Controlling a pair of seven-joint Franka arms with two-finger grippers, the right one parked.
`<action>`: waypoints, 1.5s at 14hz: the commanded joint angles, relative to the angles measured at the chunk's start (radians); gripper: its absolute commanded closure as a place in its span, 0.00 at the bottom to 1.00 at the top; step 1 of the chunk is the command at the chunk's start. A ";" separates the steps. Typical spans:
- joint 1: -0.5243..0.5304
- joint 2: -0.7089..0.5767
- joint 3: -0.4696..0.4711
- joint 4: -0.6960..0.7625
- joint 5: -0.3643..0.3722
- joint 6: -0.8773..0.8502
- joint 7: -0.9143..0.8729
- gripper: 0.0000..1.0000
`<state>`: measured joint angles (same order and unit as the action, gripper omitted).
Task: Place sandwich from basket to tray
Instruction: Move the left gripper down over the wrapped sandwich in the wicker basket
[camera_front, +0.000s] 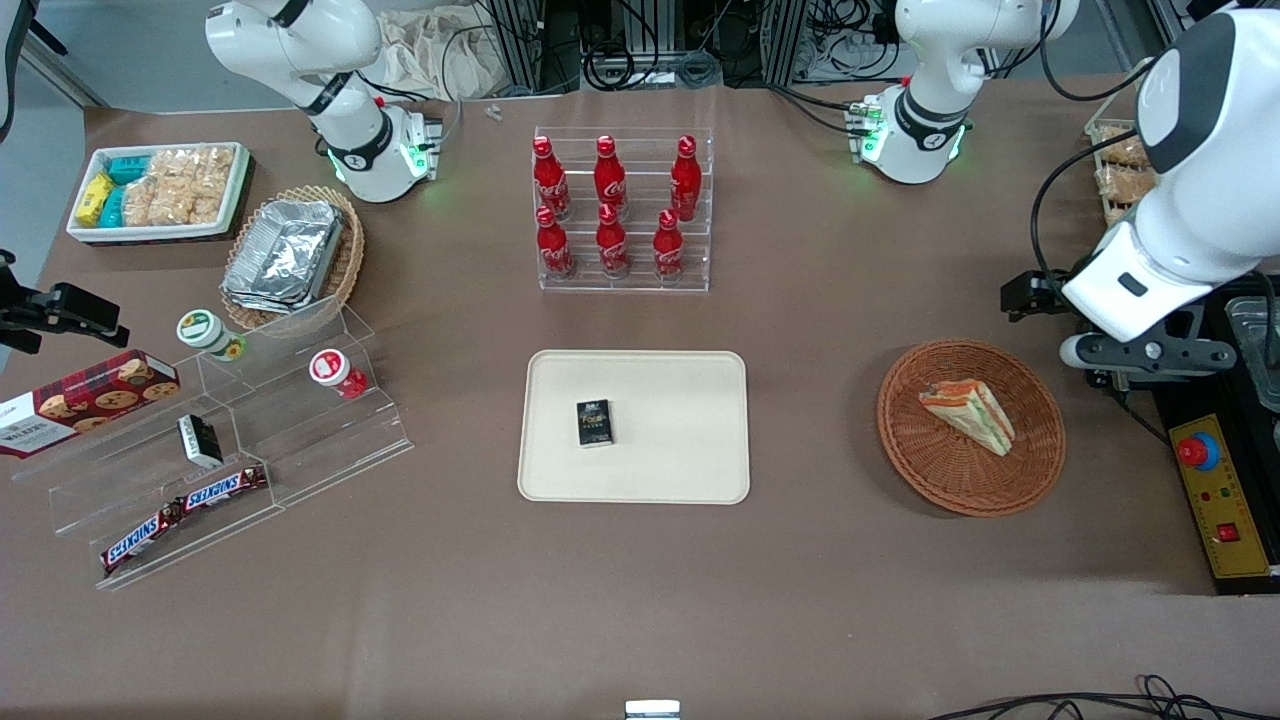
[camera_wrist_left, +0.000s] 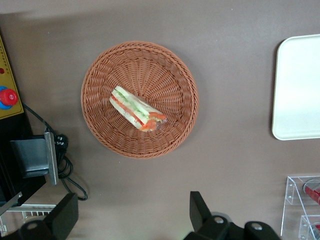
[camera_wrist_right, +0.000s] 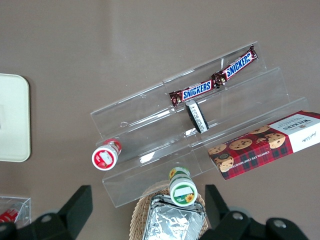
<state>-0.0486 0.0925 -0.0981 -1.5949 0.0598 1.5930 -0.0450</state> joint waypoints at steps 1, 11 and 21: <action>0.033 0.027 -0.005 0.035 0.002 -0.031 0.004 0.00; 0.096 0.049 -0.003 -0.146 -0.038 0.077 -0.453 0.00; 0.099 0.162 0.003 -0.439 -0.015 0.571 -0.979 0.00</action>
<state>0.0460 0.2290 -0.0931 -2.0326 0.0371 2.1300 -0.9492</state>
